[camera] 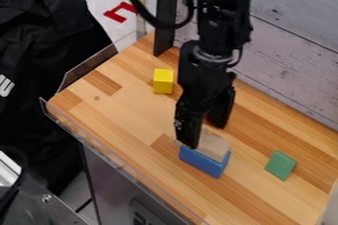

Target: Put the rectangle on top of the red arch

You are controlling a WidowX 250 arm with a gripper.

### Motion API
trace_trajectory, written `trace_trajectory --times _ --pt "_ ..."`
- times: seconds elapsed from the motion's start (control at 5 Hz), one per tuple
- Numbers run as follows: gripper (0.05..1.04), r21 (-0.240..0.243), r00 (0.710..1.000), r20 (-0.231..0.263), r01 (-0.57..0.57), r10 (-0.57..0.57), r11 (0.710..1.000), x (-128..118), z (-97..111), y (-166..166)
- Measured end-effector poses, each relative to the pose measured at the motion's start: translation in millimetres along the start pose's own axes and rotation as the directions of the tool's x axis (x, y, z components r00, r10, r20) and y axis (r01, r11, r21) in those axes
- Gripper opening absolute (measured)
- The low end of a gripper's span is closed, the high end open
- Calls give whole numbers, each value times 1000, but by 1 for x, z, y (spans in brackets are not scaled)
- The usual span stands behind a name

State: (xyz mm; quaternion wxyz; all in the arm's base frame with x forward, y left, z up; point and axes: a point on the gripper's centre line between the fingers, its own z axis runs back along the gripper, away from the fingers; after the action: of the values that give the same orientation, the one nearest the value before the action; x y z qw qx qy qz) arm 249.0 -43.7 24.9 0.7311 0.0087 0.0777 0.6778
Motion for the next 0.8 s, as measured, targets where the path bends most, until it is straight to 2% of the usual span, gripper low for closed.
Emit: trace_trajectory --times 0.2,0.6,0.8 --pt "999 -25 998 -33 -56 55 998 3 -4 -6" --pt "999 -18 993 -61 -103 102 994 2 -18 -15" --pt "950 -2 993 -56 -104 104 995 2 -22 -20"
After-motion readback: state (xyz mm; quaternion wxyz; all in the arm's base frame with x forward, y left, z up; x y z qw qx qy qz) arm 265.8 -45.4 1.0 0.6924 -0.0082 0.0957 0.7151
